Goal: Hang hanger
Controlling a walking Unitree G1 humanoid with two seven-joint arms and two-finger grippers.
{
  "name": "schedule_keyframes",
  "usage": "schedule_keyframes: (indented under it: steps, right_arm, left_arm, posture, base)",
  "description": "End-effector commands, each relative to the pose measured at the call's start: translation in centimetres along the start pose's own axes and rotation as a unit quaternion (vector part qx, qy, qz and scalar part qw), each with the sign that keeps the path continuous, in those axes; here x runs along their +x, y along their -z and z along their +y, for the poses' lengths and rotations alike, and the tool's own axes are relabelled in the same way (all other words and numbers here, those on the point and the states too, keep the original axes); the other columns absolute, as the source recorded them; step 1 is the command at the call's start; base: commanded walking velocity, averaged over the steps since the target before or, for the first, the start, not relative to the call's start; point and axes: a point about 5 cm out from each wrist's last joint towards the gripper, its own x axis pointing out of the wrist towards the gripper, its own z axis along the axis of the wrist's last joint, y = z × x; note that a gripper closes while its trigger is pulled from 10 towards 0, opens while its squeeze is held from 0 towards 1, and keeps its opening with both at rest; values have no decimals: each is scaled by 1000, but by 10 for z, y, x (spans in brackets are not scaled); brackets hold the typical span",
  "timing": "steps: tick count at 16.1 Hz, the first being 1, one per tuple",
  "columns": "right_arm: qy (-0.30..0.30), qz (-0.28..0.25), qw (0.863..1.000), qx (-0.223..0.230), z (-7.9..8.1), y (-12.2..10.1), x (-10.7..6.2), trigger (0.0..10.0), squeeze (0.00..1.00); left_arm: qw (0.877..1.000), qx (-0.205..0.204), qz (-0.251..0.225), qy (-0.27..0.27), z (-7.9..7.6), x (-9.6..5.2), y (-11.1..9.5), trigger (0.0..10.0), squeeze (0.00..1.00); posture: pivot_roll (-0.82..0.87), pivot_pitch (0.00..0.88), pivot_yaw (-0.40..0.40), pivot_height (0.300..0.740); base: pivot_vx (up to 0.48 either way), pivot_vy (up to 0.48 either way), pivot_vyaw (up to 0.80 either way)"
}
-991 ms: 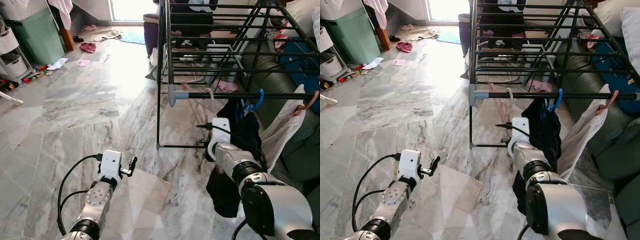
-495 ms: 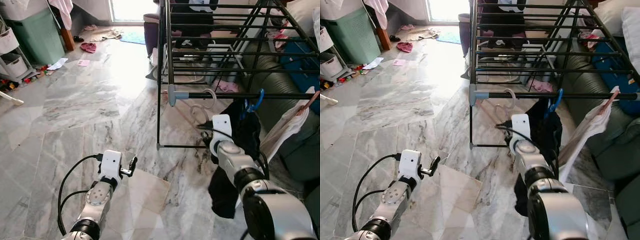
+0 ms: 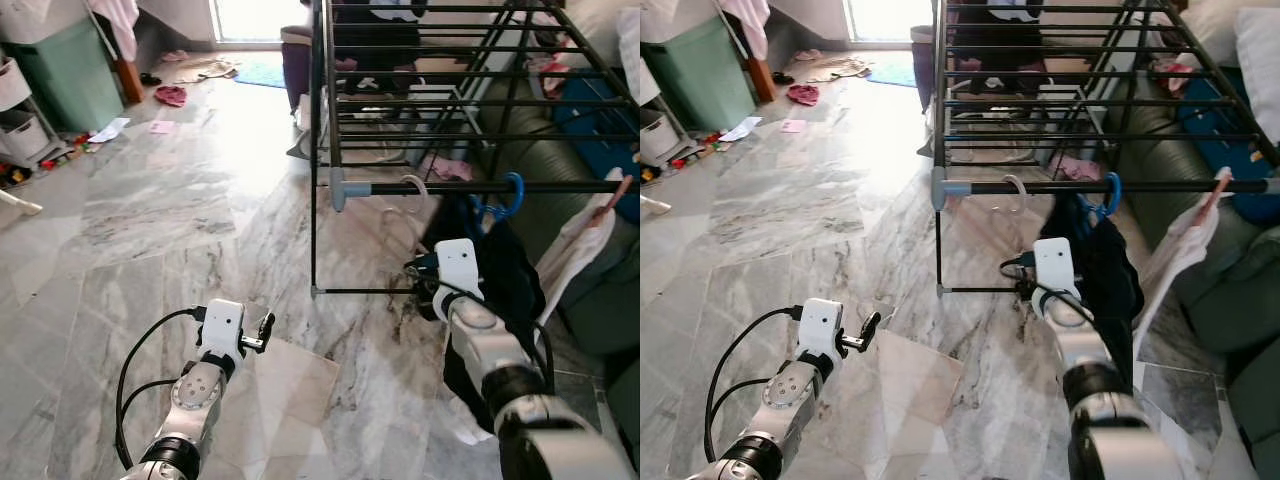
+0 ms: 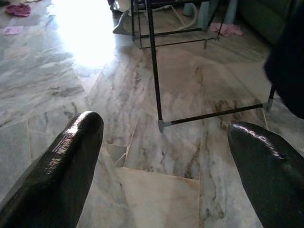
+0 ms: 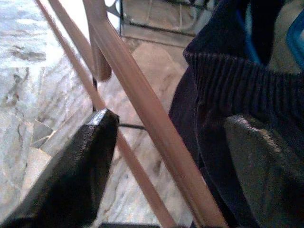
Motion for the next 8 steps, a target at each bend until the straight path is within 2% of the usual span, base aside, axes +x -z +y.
schedule_keyframes:
  steps: [1,8]
  right_arm:
    - [-9,-23,1000,-12,4,-5,-2,10000,1000]
    - [-8,-81,996,-24,8,5,-29,10000,1000]
  left_arm:
    - [1000,5,10,0,2,-1,3,10000,0]
    - [1000,8,18,0,5,-3,6,10000,0]
  posture:
    - [-82,78,12,740]
    - [-97,95,19,740]
  base:
    - [0,0,0]
    - [0,0,0]
